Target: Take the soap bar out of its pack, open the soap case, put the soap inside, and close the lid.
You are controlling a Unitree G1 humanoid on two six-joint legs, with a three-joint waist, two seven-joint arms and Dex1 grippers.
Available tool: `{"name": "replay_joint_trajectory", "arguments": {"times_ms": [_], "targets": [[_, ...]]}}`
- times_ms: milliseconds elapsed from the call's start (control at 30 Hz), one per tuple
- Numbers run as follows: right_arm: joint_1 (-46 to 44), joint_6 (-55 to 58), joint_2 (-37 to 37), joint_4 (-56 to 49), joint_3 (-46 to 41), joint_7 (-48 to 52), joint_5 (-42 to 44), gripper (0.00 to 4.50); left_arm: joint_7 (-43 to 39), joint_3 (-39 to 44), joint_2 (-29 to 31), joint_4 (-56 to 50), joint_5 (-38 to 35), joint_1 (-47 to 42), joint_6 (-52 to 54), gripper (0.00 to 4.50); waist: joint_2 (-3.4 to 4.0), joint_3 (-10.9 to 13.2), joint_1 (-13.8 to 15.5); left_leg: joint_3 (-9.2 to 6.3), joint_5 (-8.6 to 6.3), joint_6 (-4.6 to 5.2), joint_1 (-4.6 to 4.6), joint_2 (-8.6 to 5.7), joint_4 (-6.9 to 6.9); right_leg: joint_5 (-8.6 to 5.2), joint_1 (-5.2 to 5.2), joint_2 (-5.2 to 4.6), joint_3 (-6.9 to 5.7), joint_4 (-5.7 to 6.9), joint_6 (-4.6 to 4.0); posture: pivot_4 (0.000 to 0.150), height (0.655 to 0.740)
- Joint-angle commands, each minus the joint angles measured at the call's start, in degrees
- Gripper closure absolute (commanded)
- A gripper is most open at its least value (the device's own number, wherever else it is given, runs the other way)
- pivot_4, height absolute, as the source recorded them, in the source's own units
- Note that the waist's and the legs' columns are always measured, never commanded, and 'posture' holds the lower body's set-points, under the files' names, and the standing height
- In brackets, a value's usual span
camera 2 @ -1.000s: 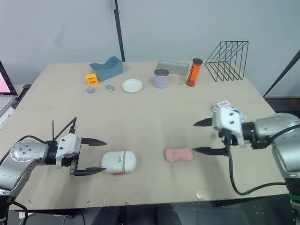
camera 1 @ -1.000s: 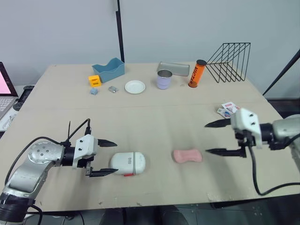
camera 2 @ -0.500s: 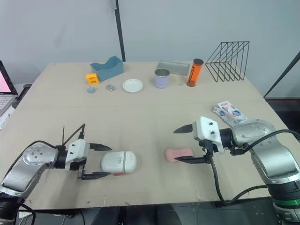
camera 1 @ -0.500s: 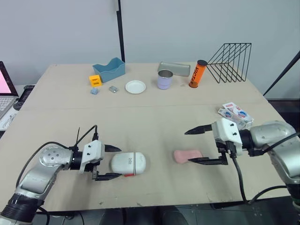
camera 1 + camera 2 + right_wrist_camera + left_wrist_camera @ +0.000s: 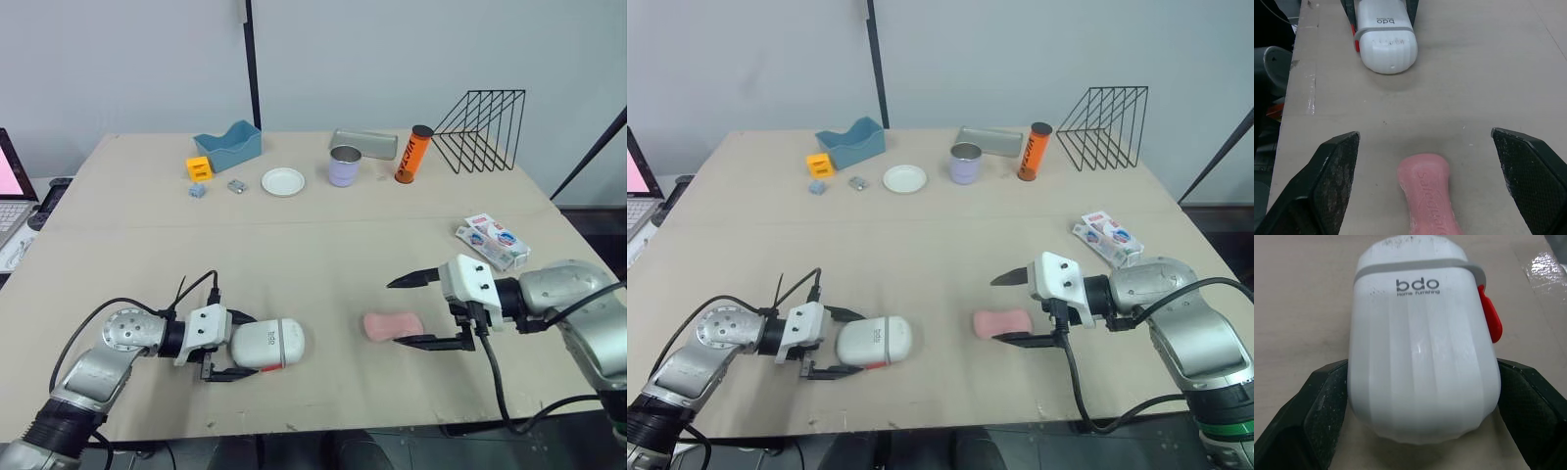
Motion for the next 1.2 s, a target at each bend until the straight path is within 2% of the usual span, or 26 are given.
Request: {"name": "replay_joint_trajectory", "arguments": {"times_ms": [33,500,533,600,967,1100,1200], "targets": [[-0.5,-0.5,-0.8,-1.5,-1.0,-0.4,-0.1,0.03,0.3,0.2,-0.3,-0.3,0.0,-1.2,-0.5,0.00,0.00,0.0,0.0,0.00,0.00,0.00,0.00,0.00,0.00,0.00,0.00,-0.01,0.00,0.00,0.00,0.150,0.7393],[-0.6,-0.8,-0.8,-0.8,-0.7,-0.4,-0.8,0.03,0.7,0.0,-1.7,0.2,0.5,-1.8,1.3,0.00,0.00,0.0,0.0,0.00,0.00,0.00,0.00,-0.01,0.00,0.00,0.01,0.01,0.01,0.00,0.01,0.150,0.7393],[-0.6,-0.8,-0.8,-0.7,-0.7,-0.4,-1.0,0.00,0.6,0.0,-1.6,0.3,0.6,-1.7,1.3,0.49,0.00,0.0,0.0,0.00,0.00,0.00,0.00,-0.01,0.00,0.00,0.01,0.00,0.00,0.00,0.01,0.150,0.7393],[-0.6,-1.0,-0.8,-0.6,-0.6,-0.4,-1.2,0.00,0.5,-0.1,-1.6,0.4,0.7,-1.7,1.4,0.98,0.00,0.0,0.0,0.00,0.00,0.00,0.00,-0.01,0.00,0.00,0.00,0.01,0.01,0.00,0.01,0.150,0.7393],[-1.4,0.3,0.3,-0.3,0.0,-1.2,-1.2,0.00,1.2,0.9,-2.3,0.8,0.4,-1.8,-1.6,1.00,0.00,0.0,0.0,0.00,0.00,0.00,0.00,-0.01,0.00,0.00,0.01,0.00,0.00,0.00,0.01,0.150,0.7393],[-5.3,8.4,2.2,0.5,0.0,-4.8,1.1,0.00,2.7,5.1,-2.7,-0.6,-2.8,-2.3,-3.9,1.00,-0.02,0.0,0.0,-0.02,0.00,0.00,0.00,0.02,0.00,0.01,0.00,0.00,0.01,0.00,0.00,0.150,0.7393],[-11.7,22.4,4.8,2.7,0.6,-9.8,4.4,0.00,2.0,8.5,-0.2,-4.3,-5.6,-1.4,-3.3,1.00,-0.08,0.0,-0.1,0.00,0.00,0.00,0.01,0.14,0.01,0.16,-0.05,0.04,0.01,0.01,-0.22,0.150,0.7393]]}}
